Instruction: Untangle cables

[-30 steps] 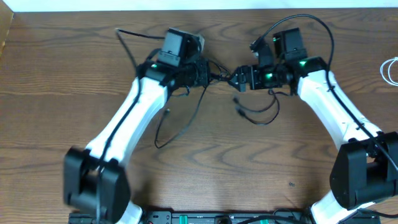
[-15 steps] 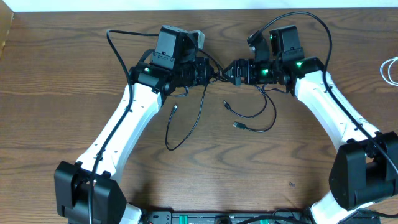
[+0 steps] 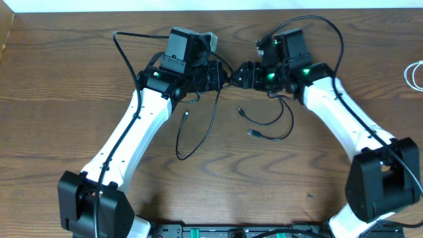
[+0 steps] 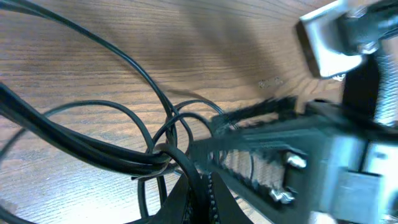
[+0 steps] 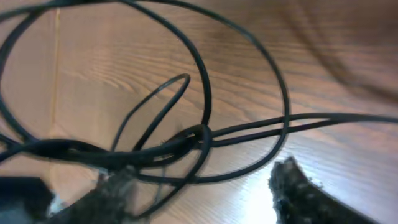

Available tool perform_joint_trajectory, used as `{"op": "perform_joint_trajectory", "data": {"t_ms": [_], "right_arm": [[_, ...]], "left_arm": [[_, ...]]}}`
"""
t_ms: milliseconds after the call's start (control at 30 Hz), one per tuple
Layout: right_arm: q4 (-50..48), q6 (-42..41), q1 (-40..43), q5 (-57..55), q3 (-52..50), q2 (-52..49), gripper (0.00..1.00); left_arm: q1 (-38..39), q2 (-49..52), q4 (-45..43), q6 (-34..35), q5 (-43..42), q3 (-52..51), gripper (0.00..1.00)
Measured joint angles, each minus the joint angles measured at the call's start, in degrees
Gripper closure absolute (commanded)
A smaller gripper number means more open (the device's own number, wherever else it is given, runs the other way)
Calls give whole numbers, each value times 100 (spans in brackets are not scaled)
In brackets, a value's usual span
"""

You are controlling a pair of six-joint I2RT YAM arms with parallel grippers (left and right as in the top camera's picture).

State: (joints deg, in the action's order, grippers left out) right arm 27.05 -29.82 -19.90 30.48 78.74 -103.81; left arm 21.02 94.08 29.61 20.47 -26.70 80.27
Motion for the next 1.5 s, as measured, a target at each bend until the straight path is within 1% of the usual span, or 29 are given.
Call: {"op": "perform_joint_trajectory", "data": {"t_ms": [200,233,467,600,767,833,933,1000,1100,1200,1367,1500], "right_arm": [[81,-240,-37,-227,2,-319,94],[90,-264,-37,-249,2,-354,99],[236,-321,-20,-306,20,-796,99],[302,-319,22,-264,59,-988,99],[380,-289,118,-197,170,-1025,99],[551,-284,216,-452,175,-1056,99],[643,-238,485,-688,127,-1193,99],[662,-177,647,-798,105,-1244,99],[693,35,866,-782,101,-1257,99],[691,490,1047,-516,101,-1257,99],[802,1108,1123,-138,101,-1224,99],[887,1421,1123,-11,74,-837,99]], "left_arm": [[0,0,-72,0,-2,0,92],[0,0,-131,2,-2,0,93],[-59,-13,-396,57,-42,0,93],[-267,-205,-400,92,-46,0,93],[-669,-951,-503,315,-131,0,93],[-931,-1401,-728,389,-146,28,93],[-1379,-2138,-820,468,-122,179,92],[-1521,-2500,-833,487,-129,297,93],[-1593,-2761,-756,503,-129,354,92],[-1600,-2736,-562,505,-129,354,93],[-1600,-2256,-76,507,-129,350,92],[-1598,-1836,205,507,-129,345,92]]}}
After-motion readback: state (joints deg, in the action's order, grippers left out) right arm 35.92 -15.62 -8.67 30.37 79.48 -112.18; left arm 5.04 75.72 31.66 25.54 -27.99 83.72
